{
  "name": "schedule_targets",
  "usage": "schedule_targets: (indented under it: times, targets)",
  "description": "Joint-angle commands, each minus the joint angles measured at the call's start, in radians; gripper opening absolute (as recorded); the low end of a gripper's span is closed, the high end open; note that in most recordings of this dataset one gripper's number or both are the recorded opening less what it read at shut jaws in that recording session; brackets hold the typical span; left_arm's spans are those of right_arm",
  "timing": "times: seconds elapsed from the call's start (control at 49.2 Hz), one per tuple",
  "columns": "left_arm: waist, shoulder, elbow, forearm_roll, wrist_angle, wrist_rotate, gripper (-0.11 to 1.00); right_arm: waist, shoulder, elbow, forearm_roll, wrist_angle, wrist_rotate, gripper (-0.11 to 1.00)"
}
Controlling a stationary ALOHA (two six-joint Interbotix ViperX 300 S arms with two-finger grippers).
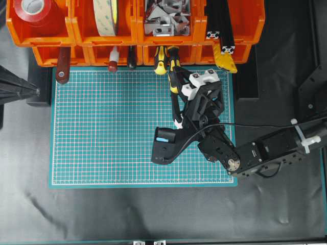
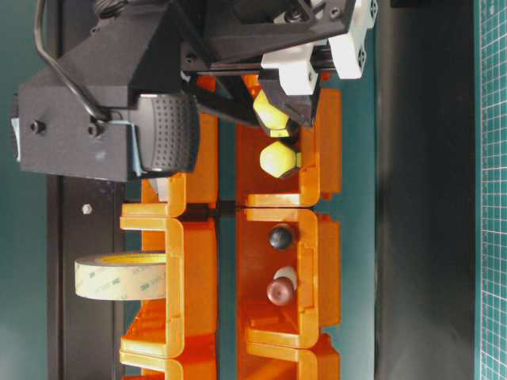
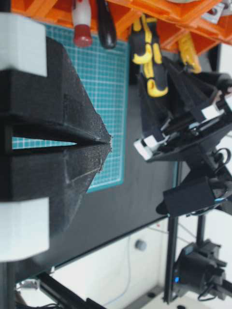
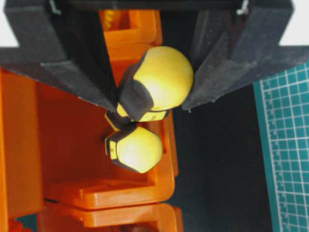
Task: Pick screwdriver from container rack with right arm.
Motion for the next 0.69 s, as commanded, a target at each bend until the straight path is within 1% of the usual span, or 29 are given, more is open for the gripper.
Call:
schedule_targets:
  times: [0.0, 0.122, 0.325, 0.549, 0.671]
  targets:
    - [0.0, 0.003, -0.011, 0.003, -0.005, -0.003, -0.01, -0.002, -0.012, -0.014, 0.031, -0.008, 0.003, 0.44]
    - [0.002, 0.003, -0.011, 0.003, -0.005, -0.003, 0.0, 0.011, -0.008, -0.025, 0.031, 0.025, -0.008, 0.44]
    - [0.0, 0.003, -0.011, 0.005, -0.005, -0.003, 0.0, 0.041, 0.0, -0.072, 0.028, 0.127, -0.046, 0.44]
    - [0.0, 0.0, -0.011, 0.003, -0.005, -0.003, 0.0, 0.058, -0.002, -0.124, 0.026, 0.198, -0.049, 0.43]
    - [0.0, -0.002, -0.011, 0.003, -0.005, -0.003, -0.01, 0.081, 0.002, -0.147, 0.026, 0.252, -0.049, 0.43]
